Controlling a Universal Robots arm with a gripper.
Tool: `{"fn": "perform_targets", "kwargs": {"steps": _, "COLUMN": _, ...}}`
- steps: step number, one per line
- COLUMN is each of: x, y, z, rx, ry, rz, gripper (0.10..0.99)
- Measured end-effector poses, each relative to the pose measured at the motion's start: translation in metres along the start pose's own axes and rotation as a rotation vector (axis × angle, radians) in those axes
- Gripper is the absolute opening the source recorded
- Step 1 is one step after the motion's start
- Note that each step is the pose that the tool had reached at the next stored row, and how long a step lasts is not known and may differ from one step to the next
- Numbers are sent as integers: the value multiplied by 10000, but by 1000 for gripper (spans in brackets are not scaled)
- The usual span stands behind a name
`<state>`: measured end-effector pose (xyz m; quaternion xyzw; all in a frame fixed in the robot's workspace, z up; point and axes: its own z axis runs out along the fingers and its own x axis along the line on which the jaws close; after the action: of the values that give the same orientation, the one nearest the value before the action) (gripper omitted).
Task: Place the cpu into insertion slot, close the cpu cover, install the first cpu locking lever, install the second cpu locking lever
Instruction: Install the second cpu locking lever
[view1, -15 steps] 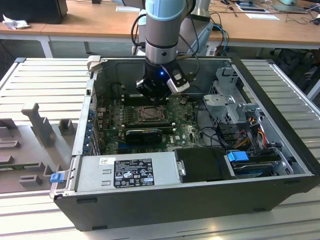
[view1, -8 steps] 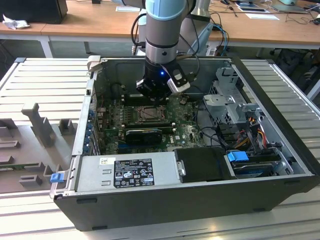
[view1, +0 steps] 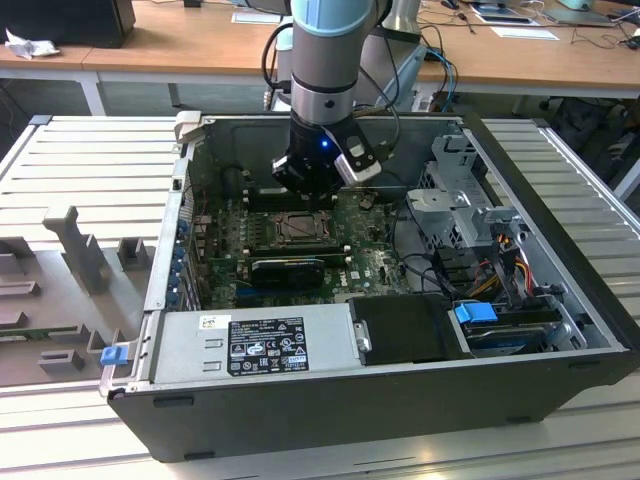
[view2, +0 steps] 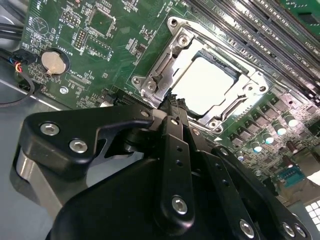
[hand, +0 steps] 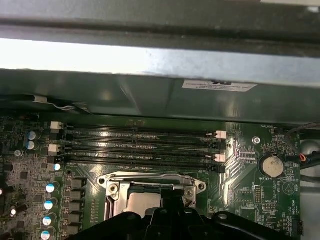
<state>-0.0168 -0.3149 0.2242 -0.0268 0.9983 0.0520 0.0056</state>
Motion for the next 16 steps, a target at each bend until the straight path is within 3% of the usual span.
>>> {"fn": "perform_targets", "kwargs": {"steps": 2, "x": 2, "y": -28, "z": -9, "rx": 1, "ry": 1, "rz": 1, "gripper": 106}}
{"fn": "perform_targets", "kwargs": {"steps": 11, "x": 0, "y": -16, "z": -130, "rx": 0, "ry": 0, "rz": 1, "gripper": 106}}
{"fn": "perform_targets", "kwargs": {"steps": 16, "x": 0, "y": -26, "z": -140, "rx": -2, "ry": 1, "rz": 0, "gripper": 106}}
